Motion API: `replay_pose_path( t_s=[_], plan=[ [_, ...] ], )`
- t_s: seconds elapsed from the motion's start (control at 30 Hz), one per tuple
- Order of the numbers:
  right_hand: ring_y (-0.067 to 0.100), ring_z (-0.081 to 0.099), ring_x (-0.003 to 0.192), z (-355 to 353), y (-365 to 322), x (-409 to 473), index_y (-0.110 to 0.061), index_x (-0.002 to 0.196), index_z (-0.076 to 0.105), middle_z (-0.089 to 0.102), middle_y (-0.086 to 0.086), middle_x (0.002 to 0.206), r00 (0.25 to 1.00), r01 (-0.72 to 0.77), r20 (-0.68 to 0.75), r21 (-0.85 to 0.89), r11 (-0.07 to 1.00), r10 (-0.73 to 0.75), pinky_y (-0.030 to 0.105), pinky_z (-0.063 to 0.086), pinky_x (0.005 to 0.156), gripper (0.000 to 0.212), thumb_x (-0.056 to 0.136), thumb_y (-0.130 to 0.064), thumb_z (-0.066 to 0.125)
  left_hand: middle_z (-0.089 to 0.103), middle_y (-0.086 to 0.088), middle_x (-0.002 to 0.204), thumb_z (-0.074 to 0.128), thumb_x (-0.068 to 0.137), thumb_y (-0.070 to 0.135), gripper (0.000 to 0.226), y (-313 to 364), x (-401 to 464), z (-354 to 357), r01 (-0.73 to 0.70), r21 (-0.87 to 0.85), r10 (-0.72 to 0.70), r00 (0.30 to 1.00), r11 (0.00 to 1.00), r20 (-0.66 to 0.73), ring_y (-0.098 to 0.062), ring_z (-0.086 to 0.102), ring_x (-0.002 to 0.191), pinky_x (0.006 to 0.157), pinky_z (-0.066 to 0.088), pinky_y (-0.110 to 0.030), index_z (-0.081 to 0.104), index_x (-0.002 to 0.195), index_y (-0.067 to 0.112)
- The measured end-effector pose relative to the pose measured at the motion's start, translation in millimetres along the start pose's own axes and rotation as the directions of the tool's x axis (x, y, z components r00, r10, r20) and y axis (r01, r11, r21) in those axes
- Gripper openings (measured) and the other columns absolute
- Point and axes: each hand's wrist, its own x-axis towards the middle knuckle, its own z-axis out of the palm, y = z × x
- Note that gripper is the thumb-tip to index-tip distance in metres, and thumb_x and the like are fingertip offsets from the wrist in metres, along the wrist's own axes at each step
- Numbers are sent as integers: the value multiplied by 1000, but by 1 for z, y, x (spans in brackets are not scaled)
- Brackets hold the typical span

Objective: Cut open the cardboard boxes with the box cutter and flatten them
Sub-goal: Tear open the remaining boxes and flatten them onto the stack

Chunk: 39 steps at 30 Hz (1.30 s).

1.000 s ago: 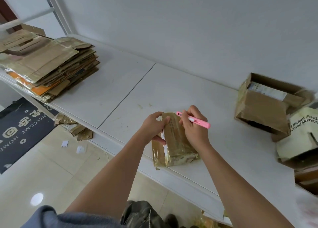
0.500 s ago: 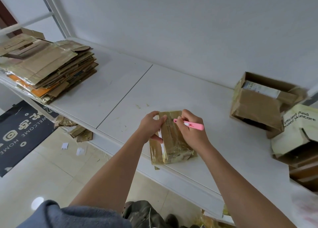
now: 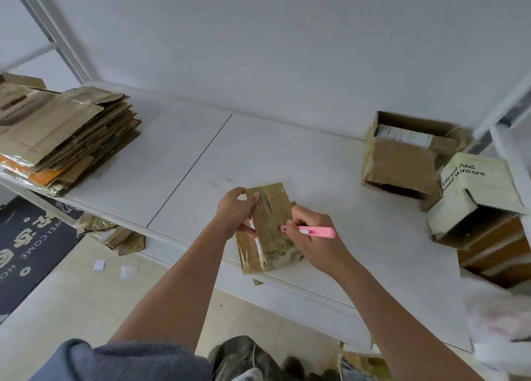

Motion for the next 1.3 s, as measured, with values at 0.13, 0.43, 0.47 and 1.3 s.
replay_pose_path(
  t_s=[0.13,0.43,0.47,1.3],
  plan=[
    [29,34,52,0,-5,-13,-3,69,33,31,5,58,999,26,-27,11,1000,-25,63,48,61,34,95,2,54,59,-16,111,67,92,34,47,1,-1,2,-4,19,5,1000,1000,-21,-33,71,81,55,60,-51,53,134,17],
    [23,34,50,-11,-5,-38,-2,68,37,36,12,57,997,47,-68,26,999,-45,27,36,50,31,94,-8,54,58,-11,105,66,93,32,49,7,-8,5,8,39,-5,998,999,-61,-32,70,55,44,56,-39,50,137,17],
    [23,36,50,-14,-3,-40,-1,68,38,38,12,57,997,37,-64,24,999,-35,29,34,49,31,94,-9,54,58,-11,103,65,94,31,47,8,-9,6,8,42,-5,997,999,-72,-32,69,52,44,57,-40,50,136,16],
    [19,65,67,-10,42,-13,0,83,54,61,10,67,676,-72,-590,544,836,442,55,59,79,14,97,0,54,-19,15,161,58,79,72,89,4,9,37,-496,739,292,868,456,402,-13,-30,145,116,-19,-40,10,151,52]
  ],
)
